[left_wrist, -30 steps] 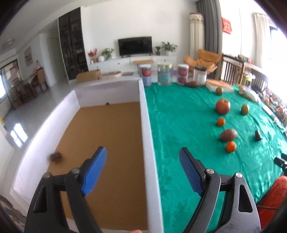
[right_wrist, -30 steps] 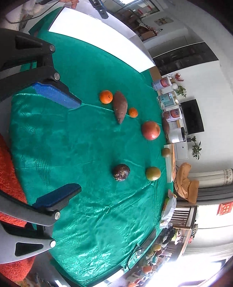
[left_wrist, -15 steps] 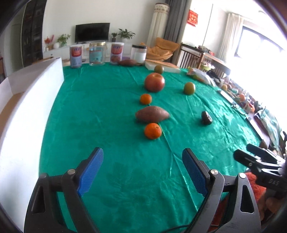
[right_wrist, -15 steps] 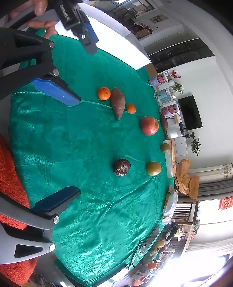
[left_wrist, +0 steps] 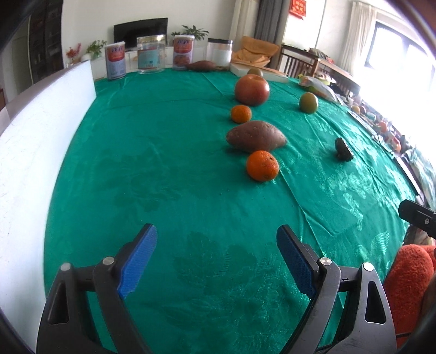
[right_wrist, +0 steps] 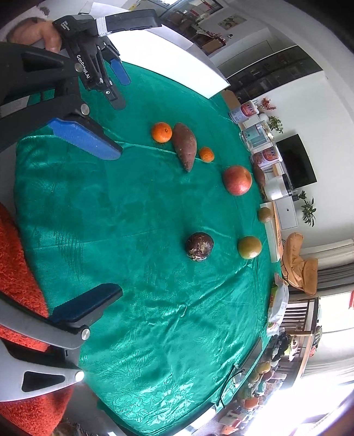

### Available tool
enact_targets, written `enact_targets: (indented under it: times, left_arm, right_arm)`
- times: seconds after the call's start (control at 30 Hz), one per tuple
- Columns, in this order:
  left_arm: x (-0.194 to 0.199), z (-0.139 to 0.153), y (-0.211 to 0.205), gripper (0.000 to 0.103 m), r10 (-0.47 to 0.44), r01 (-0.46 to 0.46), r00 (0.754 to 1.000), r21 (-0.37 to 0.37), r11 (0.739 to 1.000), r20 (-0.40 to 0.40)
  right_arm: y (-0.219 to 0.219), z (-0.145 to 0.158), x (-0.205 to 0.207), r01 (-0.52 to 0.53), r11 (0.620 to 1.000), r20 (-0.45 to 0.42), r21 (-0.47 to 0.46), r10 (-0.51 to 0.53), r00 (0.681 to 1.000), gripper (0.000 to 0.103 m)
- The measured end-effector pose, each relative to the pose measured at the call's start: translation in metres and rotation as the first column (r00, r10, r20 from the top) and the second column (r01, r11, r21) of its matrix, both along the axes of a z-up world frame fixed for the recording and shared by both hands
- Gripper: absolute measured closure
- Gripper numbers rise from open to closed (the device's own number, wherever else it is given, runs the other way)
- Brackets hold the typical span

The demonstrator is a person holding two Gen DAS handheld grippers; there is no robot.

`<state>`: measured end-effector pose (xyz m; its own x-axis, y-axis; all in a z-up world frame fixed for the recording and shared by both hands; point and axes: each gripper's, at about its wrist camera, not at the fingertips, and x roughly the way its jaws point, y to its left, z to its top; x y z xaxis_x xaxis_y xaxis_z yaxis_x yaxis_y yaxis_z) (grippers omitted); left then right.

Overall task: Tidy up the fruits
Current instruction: 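Move both tools back over the table toward the remaining fruits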

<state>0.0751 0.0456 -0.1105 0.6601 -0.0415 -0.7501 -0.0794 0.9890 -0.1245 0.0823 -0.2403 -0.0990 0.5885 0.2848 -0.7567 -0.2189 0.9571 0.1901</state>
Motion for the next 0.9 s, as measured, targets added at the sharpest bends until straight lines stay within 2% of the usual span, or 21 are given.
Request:
enact_targets:
  times: [0.27, 0.5, 0.73, 0.9]
  left_arm:
    - [0.002, -0.003, -0.007, 0.012, -0.046, 0.046, 0.999, 0.008, 0.999, -0.013]
    - [0.004, -0.001, 0.004, 0.012, -0.026, 0.025, 1.000, -0.065, 0.998, -0.011]
    - [0.003, -0.001, 0.005, 0.012, -0.030, 0.030, 1.000, -0.063, 0.998, -0.006]
    - [0.002, -0.001, 0.009, 0.012, -0.038, 0.039, 0.999, -0.092, 0.995, 0.002]
  right_arm:
    - [0.000, -0.004, 0.004, 0.003, 1.000, -0.030, -0.002, -0.003, 1.000, 0.011]
    - [0.001, -0.003, 0.003, 0.003, 1.000, -0.022, -0.008, -0.004, 1.000, 0.011]
    - [0.000, -0.002, 0.003, 0.004, 1.000, -0.017, -0.008, -0.004, 1.000, 0.011]
    - [-0.002, -0.001, 0.002, 0.006, 1.000, -0.013, 0.009, -0.006, 1.000, 0.011]
